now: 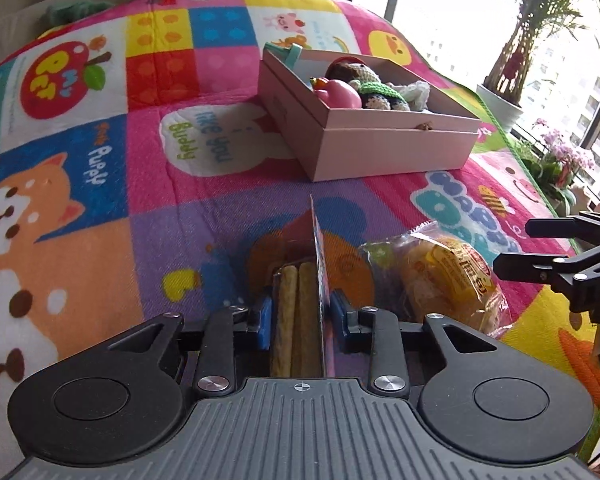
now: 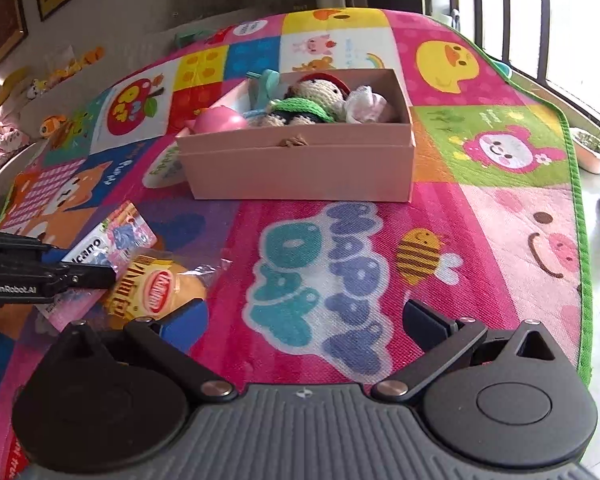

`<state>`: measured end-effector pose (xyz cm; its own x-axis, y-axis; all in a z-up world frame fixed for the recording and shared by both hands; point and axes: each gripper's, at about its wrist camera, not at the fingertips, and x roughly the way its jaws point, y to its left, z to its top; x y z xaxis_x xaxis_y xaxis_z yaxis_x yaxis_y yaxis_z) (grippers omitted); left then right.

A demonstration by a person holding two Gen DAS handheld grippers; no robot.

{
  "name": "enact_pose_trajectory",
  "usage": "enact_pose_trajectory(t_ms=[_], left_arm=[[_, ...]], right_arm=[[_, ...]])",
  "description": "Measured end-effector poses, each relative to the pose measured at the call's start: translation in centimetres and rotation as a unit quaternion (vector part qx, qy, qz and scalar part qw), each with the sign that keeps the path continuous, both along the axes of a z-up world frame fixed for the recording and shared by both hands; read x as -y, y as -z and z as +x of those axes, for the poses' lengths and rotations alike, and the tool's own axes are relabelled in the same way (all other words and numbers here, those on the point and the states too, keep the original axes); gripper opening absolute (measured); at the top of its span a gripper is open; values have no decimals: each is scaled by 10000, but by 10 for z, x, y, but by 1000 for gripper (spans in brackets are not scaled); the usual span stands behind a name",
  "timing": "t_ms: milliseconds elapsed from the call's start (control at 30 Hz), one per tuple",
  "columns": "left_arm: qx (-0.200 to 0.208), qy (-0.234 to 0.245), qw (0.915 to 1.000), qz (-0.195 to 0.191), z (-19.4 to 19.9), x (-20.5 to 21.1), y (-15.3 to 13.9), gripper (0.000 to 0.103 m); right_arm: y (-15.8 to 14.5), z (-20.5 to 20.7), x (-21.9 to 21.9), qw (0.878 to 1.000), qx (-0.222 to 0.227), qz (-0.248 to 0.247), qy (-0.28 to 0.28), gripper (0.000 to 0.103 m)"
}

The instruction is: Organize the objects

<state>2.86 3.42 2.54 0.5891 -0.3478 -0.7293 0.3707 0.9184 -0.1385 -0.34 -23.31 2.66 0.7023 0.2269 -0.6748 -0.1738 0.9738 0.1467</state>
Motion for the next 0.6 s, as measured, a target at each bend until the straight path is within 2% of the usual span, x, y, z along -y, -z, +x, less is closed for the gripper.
enact_pose_trajectory(t_ms=[133, 300, 433, 600], left_arm=[[18, -144, 9999, -84, -4, -1, 0, 33], [47, -124, 9999, 10, -5, 2, 0, 33], [72, -178, 9998, -7, -6, 2, 1, 33], [93, -190, 9998, 3, -6, 3, 1, 33]], right_arm=[[-18, -10, -28, 9977, 191, 70, -653, 103], [-16, -14, -67, 9915, 195, -156, -1274, 103], [-10, -17, -78, 9887, 255, -691, -1303, 103], [-12, -13, -61, 9907, 257, -904, -986, 103]])
